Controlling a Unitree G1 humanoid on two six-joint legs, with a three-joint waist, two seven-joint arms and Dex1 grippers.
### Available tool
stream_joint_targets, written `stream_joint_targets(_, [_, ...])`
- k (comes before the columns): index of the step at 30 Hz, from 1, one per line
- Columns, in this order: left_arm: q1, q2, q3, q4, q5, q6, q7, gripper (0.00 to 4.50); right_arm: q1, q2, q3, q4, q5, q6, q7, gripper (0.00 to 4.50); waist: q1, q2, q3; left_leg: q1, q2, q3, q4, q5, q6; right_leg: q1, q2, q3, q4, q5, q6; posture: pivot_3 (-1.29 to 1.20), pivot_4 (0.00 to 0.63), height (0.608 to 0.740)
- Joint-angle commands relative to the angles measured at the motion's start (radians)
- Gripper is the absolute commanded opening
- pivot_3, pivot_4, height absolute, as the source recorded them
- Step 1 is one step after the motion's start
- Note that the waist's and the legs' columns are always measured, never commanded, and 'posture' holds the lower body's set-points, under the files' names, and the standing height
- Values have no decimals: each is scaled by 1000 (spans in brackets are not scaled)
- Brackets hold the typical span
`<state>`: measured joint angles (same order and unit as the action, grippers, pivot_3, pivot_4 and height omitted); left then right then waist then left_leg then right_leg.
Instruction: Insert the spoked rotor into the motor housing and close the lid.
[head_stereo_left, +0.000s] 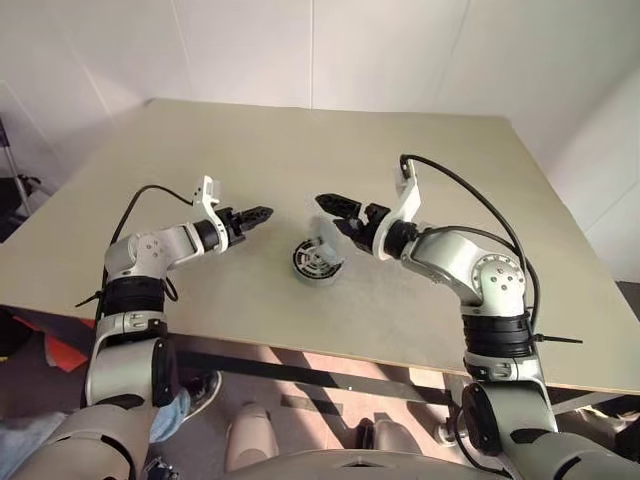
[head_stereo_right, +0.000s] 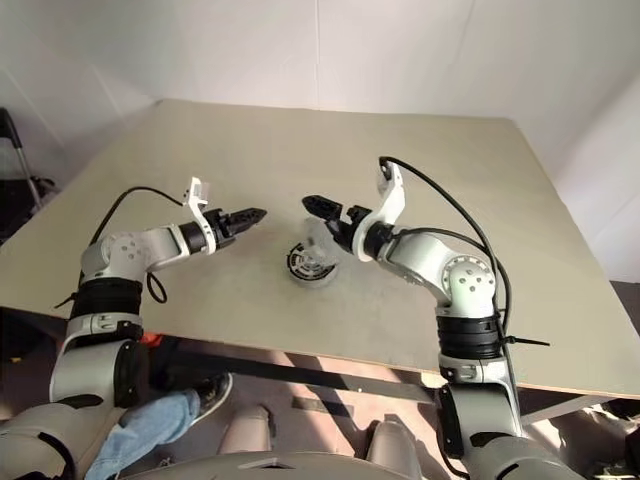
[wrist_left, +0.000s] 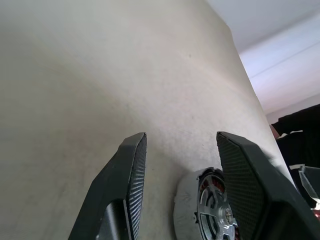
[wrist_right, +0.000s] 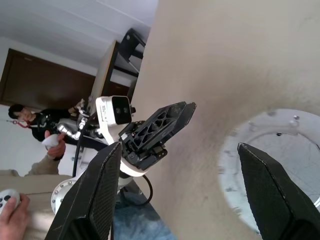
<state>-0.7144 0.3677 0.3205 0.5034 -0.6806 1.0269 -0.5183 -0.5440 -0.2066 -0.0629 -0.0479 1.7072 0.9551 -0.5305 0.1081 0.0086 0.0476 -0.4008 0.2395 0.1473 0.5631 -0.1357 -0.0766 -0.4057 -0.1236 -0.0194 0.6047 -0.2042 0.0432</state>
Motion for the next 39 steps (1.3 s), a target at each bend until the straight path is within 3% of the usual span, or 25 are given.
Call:
stream_joint_targets(1, [-21,18,28,-16,-4,-17,-1,2366,-22,-6,-3,-5,13,11,7,4153,3,0,0,-1,0,0,0,0,0,-1,0,0,0,0,0,0,0,740])
stream_joint_targets(8, [-8,4,30,-28,-3,-16,2,2366,-47,-57,10,-56,-152,9,170,4153,4,0,0,-1,0,-1,1,0,0,-1,0,-1,1,0,0,0,0,740])
stream_joint_targets(13, [-9,-12,8,-22,9,-32,-20,2366,-7,-194,180,-163,-590,-109,480,4153,17,-1,0,-1,1,-1,1,0,-1,-1,0,-1,1,0,3,0,0,740])
stream_joint_targets(17, [12,-21,-52,-92,19,-42,-67,2366,9,-273,349,-125,-864,-195,701,4153,20,-1,0,-1,1,-1,1,0,-1,0,0,-2,1,2,4,0,0,740])
stream_joint_targets(22, [19,-19,-80,-116,29,-59,-95,2366,-20,-240,487,-19,-1132,-307,837,4153,18,-1,1,-1,1,-1,2,0,-1,-1,0,-1,2,1,-1,0,0,740])
stream_joint_targets(28, [49,-19,-85,-158,28,-49,-93,2366,-43,-136,487,109,-1284,-371,910,4153,14,-1,1,-1,1,-1,4,0,0,0,0,-1,3,2,-3,0,0,740])
stream_joint_targets(36, [84,-31,-86,-198,23,-34,-77,2366,-35,-89,409,122,-1348,-361,967,4153,16,-2,1,0,1,-1,7,0,0,1,0,-1,3,3,-5,0,0,740])
stream_joint_targets(39, [87,-38,-90,-202,25,-30,-75,2366,-35,-76,374,104,-1350,-357,981,4495,16,-2,1,0,2,-1,7,0,0,1,0,-1,4,3,-5,0,0,740])
